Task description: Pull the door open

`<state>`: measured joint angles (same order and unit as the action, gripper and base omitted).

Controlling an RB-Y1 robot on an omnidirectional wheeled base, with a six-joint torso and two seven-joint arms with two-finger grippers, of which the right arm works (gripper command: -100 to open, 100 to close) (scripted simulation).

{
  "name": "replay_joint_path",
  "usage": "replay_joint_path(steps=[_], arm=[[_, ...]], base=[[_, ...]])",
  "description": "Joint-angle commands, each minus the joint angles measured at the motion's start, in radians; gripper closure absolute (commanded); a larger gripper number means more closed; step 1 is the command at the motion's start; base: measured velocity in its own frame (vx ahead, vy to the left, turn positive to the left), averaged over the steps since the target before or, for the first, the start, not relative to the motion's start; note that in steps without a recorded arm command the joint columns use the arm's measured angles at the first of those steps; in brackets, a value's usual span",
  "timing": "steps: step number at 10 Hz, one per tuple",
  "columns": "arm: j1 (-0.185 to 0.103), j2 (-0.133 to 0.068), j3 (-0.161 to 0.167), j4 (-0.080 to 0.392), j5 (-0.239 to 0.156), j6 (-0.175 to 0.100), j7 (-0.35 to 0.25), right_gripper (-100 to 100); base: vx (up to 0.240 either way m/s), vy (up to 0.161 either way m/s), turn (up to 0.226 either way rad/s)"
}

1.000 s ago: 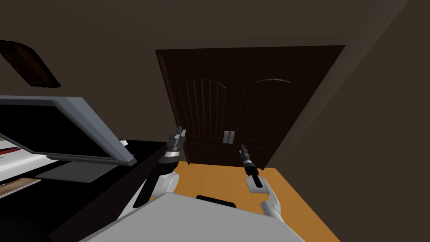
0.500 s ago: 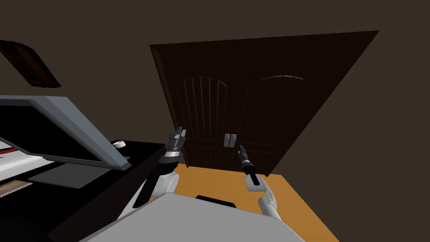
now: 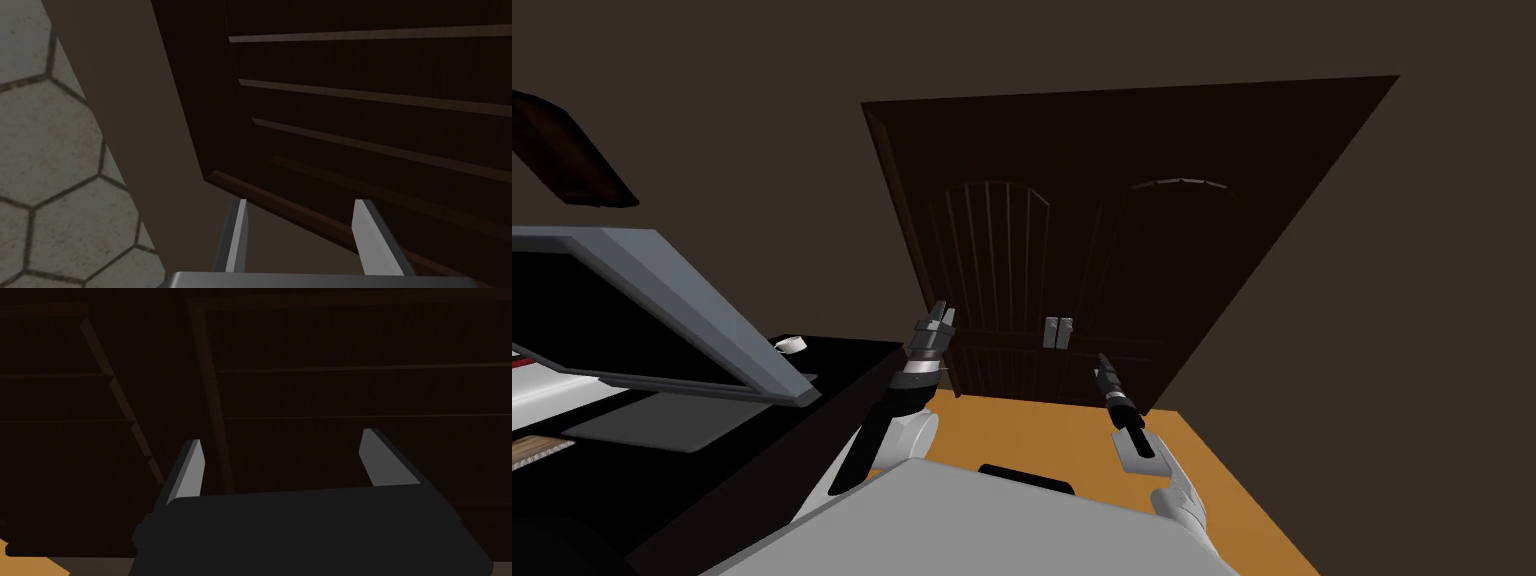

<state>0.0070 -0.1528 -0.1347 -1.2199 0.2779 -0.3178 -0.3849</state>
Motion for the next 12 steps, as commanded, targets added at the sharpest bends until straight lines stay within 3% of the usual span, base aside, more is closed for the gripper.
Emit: replay_joint_path(steps=[1,3,4,6,9,12], arm=[[0.000,-0.028,-0.032,0.028,-0.011,-0.002,-0.005,-100],[0.010,-0.061,-0.063,0.048,-0.025,-0.006,-0.014,-100],[0.011,-0.066,-0.068,0.051,-0.027,-0.007,-0.016,-100],[0.013,-0.106,-0.101,0.076,-0.046,-0.018,-0.031,-100],[-0.001,-0.113,-0.100,0.084,-0.054,-0.029,-0.039,-100],[-0.032,-0.097,-0.072,0.080,-0.054,-0.042,-0.044,-100]], base=[[-0.028,0.007,-0.009],[0.010,0.014,0.015],[0.032,0.011,0.011],[0.092,0.017,0.107],[0.183,0.025,0.116],[0.209,0.024,0.166]])
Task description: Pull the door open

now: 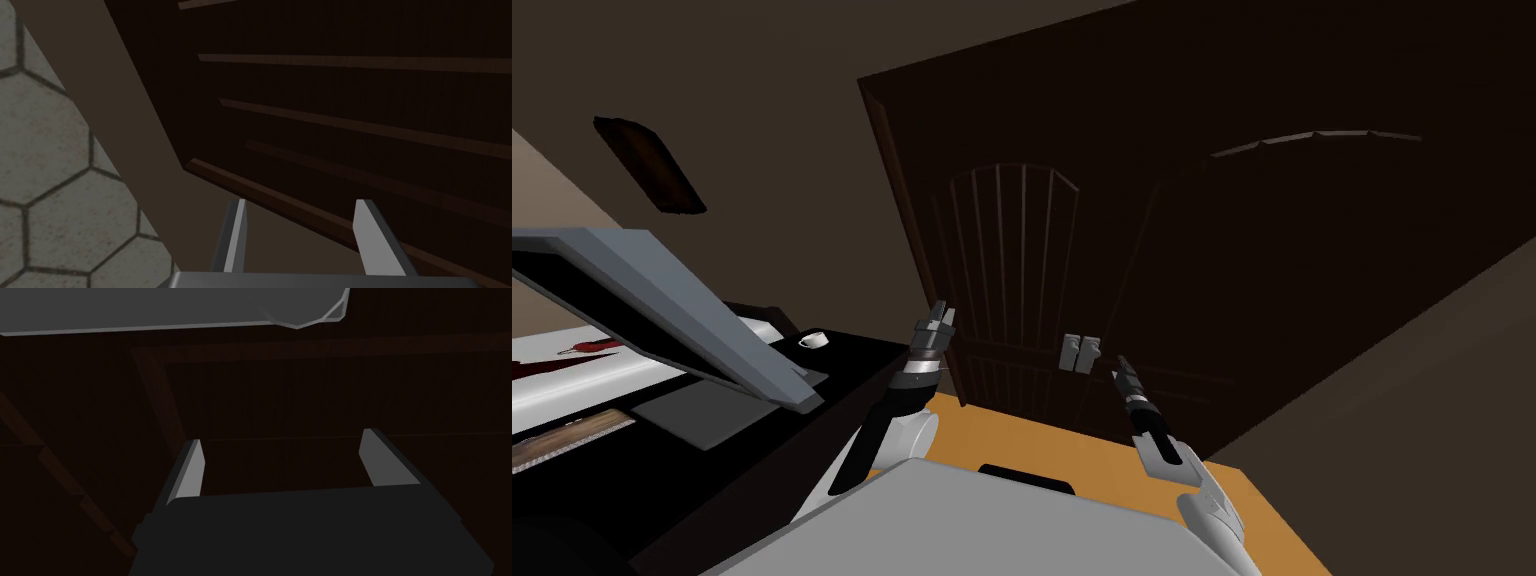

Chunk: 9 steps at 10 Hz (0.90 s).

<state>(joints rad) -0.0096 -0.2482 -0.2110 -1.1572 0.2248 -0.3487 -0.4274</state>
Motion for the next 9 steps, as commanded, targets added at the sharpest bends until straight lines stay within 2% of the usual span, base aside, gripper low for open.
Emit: replay_joint_path(steps=[1,2,3,4,9], arm=[[-0.027,0.008,0.017,0.013,0.000,-0.015,-0.003,-100],[-0.036,0.016,0.029,0.010,0.002,-0.018,-0.003,-100],[-0.031,0.014,0.020,0.016,0.002,-0.018,0.000,-100],[-0.031,0.014,0.020,0.016,0.002,-0.018,0.000,100],[-0.031,0.014,0.020,0.016,0.002,-0.018,0.000,100]], base=[[0.169,0.062,0.159],[0.186,0.100,0.199],[0.086,0.048,0.038],[-0.010,-0.007,-0.038],[-0.018,-0.006,0.005]])
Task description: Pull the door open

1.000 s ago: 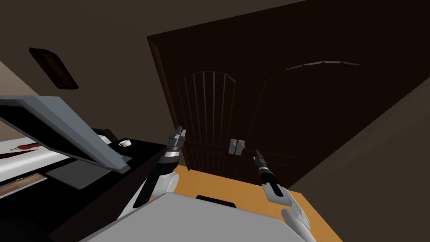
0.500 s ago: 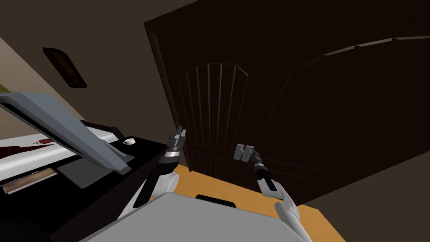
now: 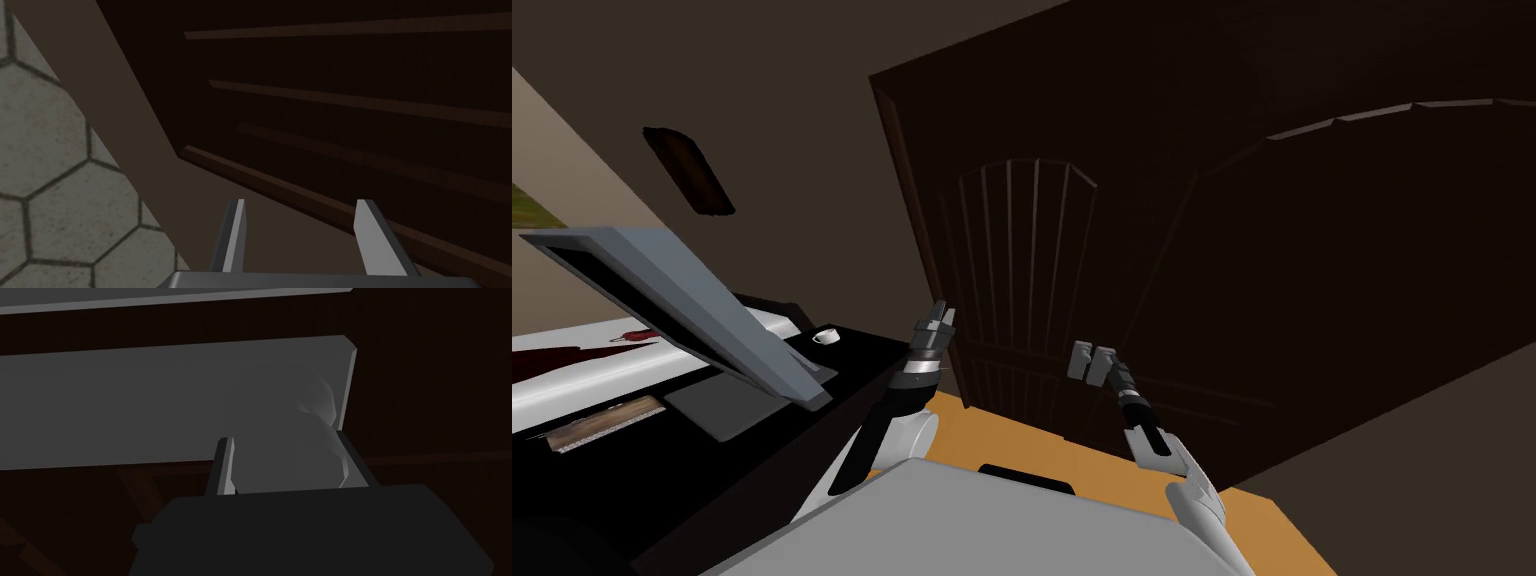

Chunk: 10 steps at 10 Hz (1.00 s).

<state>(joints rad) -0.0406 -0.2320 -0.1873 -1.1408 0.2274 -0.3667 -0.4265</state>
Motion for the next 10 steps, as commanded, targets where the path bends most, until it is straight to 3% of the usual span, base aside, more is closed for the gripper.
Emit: replay_joint_path(steps=[1,3,4,8,9,10], arm=[[0.022,-0.023,-0.022,0.007,-0.004,0.004,-0.005,100],[0.035,-0.039,-0.031,0.010,-0.005,0.006,-0.011,100],[0.036,-0.037,-0.019,-0.003,-0.003,0.003,-0.021,-100],[0.041,-0.031,0.017,-0.036,0.007,-0.002,-0.045,-100],[0.038,-0.035,0.009,-0.023,0.005,-0.003,-0.041,-100],[0.052,-0.051,-0.019,-0.012,0.000,0.004,-0.039,-100]], base=[[-0.125,-0.074,-0.125],[-0.207,-0.116,-0.117],[-0.205,0.002,0.009],[-0.193,0.083,0.049],[-0.081,0.060,0.008],[-0.055,-0.037,-0.221]])
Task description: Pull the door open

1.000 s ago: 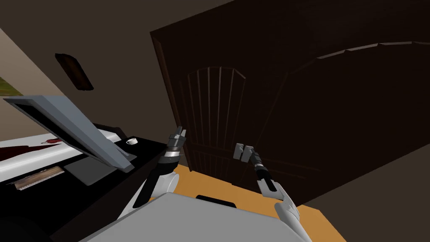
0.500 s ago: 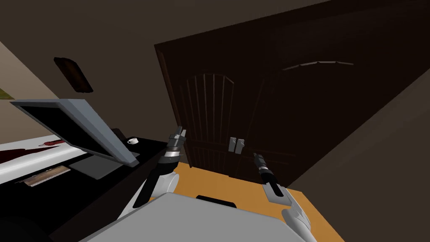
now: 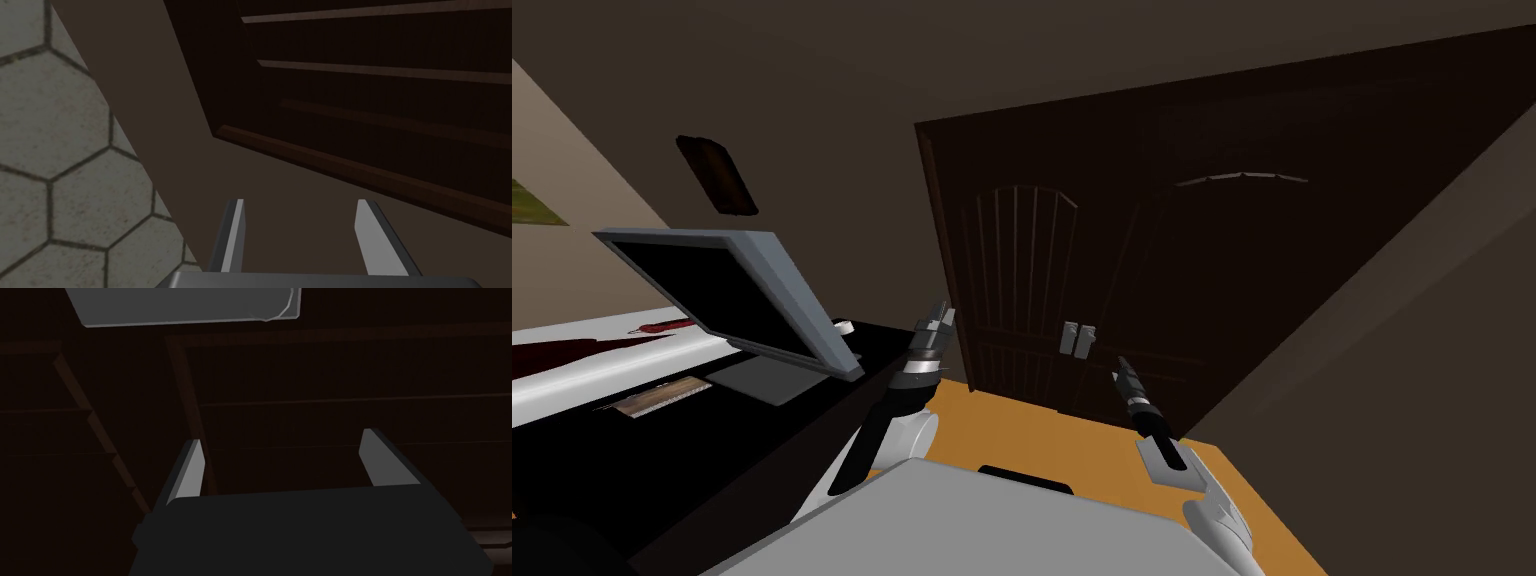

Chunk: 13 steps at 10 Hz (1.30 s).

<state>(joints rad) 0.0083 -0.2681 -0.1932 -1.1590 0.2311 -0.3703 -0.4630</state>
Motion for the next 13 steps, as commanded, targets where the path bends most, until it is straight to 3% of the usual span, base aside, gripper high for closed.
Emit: replay_joint_path(steps=[1,5,11,12,13], arm=[[0.011,-0.024,-0.028,0.012,-0.006,0.012,0.000,-100],[0.020,-0.043,-0.071,0.031,-0.013,0.026,0.010,-100],[-0.022,-0.008,-0.031,0.019,-0.006,0.017,0.014,-100],[-0.036,0.005,-0.014,0.013,-0.003,0.013,0.015,-100],[-0.035,0.002,-0.025,0.026,-0.004,0.010,0.018,-100]], base=[[-0.069,-0.073,-0.191],[0.041,-0.063,-0.076],[0.183,0.052,0.103],[0.172,0.117,0.118],[0.085,0.063,0.030]])
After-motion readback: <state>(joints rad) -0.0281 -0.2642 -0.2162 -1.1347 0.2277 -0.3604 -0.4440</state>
